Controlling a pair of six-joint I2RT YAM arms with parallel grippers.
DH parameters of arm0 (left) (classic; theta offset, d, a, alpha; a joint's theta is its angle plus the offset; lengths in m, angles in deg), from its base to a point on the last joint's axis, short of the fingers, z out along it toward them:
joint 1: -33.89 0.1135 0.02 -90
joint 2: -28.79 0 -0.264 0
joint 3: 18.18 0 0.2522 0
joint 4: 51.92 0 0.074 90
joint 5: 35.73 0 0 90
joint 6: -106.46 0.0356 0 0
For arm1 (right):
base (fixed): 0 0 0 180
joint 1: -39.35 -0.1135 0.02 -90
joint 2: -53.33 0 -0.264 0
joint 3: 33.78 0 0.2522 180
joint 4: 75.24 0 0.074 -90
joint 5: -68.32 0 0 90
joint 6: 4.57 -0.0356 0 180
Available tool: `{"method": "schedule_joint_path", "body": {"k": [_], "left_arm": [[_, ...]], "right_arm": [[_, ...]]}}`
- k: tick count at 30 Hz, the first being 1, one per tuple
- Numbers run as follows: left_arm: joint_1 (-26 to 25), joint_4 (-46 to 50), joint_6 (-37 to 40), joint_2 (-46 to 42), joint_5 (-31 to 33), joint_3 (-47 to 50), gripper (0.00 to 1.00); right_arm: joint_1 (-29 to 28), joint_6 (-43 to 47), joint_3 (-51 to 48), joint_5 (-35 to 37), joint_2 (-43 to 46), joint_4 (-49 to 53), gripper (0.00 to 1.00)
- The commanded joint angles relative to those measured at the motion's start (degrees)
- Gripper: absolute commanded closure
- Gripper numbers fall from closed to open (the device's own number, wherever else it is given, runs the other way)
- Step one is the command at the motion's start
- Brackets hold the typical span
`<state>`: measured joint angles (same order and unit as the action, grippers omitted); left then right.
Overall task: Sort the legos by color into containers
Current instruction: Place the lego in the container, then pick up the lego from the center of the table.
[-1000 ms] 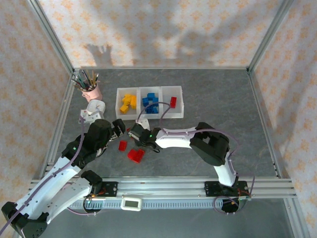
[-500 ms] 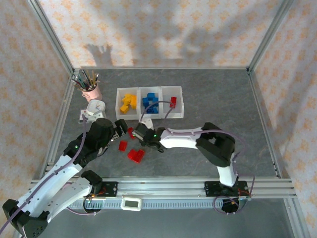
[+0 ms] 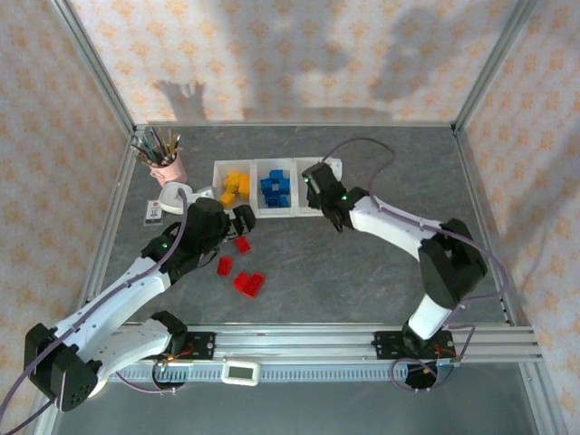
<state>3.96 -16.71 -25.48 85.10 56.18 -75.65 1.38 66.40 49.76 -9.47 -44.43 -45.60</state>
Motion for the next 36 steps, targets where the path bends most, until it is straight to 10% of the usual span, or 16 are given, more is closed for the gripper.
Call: {"method": "schedule_joint_path", "body": {"k": [1, 15, 26, 36], "left_arm": [[0.6, -5.5, 1.4, 2.5, -0.1, -3.0, 0.01], [0.9, -4.2, 3.0, 4.3, 1.9, -5.3, 0.01], [1.2, 6.6, 0.8, -9.4, 6.6, -1.1, 0.01], [1.1, 17.2, -4.6, -18.9, 9.1, 1.7, 0.01]], "right_arm": [[1.6, 4.0, 6.7, -0.9, -6.4, -0.4, 0.71], [2.9, 5.9, 15.7, -5.3, -9.2, 2.8, 0.43], [-11.4, 0.7, 3.1, -5.8, -0.2, 0.6, 0.30], [-23.2, -0.1, 6.8, -8.1, -10.5, -3.0, 0.21]]}}
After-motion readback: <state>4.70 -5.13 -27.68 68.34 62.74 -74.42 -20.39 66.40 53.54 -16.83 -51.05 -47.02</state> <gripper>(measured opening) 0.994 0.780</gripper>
